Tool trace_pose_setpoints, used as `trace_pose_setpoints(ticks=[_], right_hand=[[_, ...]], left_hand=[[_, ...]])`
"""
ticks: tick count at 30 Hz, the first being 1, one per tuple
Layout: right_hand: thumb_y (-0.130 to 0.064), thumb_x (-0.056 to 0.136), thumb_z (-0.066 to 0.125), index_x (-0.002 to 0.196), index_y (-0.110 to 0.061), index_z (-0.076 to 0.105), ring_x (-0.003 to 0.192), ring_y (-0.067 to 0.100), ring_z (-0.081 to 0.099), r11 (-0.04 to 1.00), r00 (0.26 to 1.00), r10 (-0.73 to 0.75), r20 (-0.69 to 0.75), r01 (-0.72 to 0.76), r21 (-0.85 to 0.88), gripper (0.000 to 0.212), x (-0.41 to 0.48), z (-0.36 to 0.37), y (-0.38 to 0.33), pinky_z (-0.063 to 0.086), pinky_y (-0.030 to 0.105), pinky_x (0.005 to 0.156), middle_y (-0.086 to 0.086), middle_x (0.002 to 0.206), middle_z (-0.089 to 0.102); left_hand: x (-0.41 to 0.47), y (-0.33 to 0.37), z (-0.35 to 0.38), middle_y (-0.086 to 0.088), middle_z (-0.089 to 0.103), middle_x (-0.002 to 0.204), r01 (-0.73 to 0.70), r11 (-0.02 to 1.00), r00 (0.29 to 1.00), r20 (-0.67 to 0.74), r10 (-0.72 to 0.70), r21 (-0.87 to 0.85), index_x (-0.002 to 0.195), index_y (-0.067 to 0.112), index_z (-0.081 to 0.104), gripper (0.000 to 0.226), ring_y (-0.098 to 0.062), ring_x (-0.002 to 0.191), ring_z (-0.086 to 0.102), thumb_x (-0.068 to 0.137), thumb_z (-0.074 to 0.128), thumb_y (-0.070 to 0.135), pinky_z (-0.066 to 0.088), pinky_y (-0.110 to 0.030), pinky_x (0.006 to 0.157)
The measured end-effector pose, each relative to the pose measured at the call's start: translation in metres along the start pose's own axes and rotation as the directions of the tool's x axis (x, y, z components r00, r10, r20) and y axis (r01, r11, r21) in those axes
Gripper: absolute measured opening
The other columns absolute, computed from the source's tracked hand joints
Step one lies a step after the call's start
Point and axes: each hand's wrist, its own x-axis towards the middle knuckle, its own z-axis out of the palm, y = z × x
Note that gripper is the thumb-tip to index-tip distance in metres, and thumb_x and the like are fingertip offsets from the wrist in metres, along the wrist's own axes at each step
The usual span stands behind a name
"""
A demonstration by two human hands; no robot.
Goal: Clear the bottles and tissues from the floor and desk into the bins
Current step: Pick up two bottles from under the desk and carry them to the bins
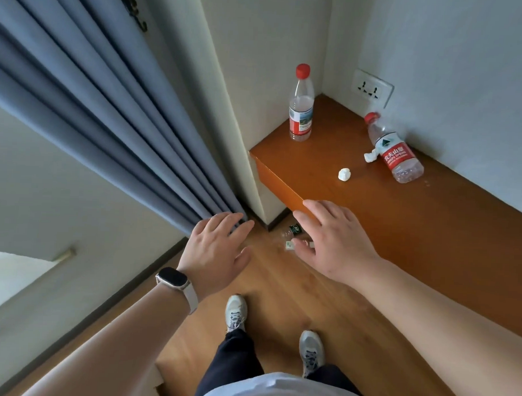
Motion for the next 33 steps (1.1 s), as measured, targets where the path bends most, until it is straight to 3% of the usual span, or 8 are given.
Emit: trace_pose_setpoints(ticks=[11,16,20,25,33], right_hand=[[-0.053,0.092,0.040,0.131,-0.021,0.051,0.123,0.027,0.046,0.985,0.979,0.171,0.107,-0.168,-0.032,0.051,0.099,0.076,-0.050,0.041,0.044,0.098,0.005,0.139,0.046],[-0.051,0.093,0.043,0.132,-0.020,0.050,0.122,0.028,0.046,0.958,0.951,0.286,0.121,-0.281,-0.061,0.050,0.134,0.133,-0.047,0.042,0.045,0.096,0.005,0.139,0.046],[-0.050,0.092,0.043,0.132,-0.022,0.048,0.122,0.026,0.044,0.939,0.924,0.342,0.172,-0.342,-0.030,0.049,0.145,0.199,-0.039,0.040,0.043,0.096,0.003,0.136,0.047],[-0.048,0.091,0.043,0.134,-0.018,0.049,0.125,0.029,0.045,0.923,0.901,0.373,0.224,-0.385,0.011,0.052,0.149,0.304,-0.011,0.041,0.045,0.097,0.006,0.137,0.048],[-0.051,0.092,0.042,0.137,-0.024,0.040,0.131,0.026,0.038,0.921,0.879,0.377,0.292,-0.390,-0.016,0.053,0.156,0.480,0.062,0.039,0.045,0.100,0.003,0.143,0.041]], left_hand=[[0.073,-0.125,0.069,-0.004,0.058,0.132,-0.100,0.991,0.991,0.081,0.108,-0.089,0.132,0.024,0.056,0.046,-0.029,0.124,0.052,0.090,0.059,0.040,0.043,-0.049,0.098],[0.108,-0.161,0.141,-0.002,0.048,0.143,-0.176,0.980,0.958,0.213,0.193,-0.096,0.142,0.028,0.042,0.053,-0.027,0.130,0.044,0.091,0.044,0.046,0.037,-0.048,0.104],[0.120,-0.168,0.213,0.000,0.040,0.150,-0.147,0.980,0.946,0.270,0.179,-0.135,0.146,0.029,0.036,0.055,-0.025,0.137,0.035,0.094,0.037,0.047,0.029,-0.045,0.110],[0.134,-0.152,0.321,-0.005,0.045,0.146,-0.091,0.975,0.929,0.336,0.157,-0.202,0.143,0.024,0.040,0.056,-0.031,0.131,0.041,0.092,0.042,0.047,0.034,-0.049,0.106],[0.158,-0.112,0.508,0.000,0.036,0.152,-0.044,0.962,0.937,0.322,0.133,-0.269,0.146,0.030,0.033,0.055,-0.029,0.136,0.035,0.097,0.037,0.055,0.030,-0.048,0.108]])
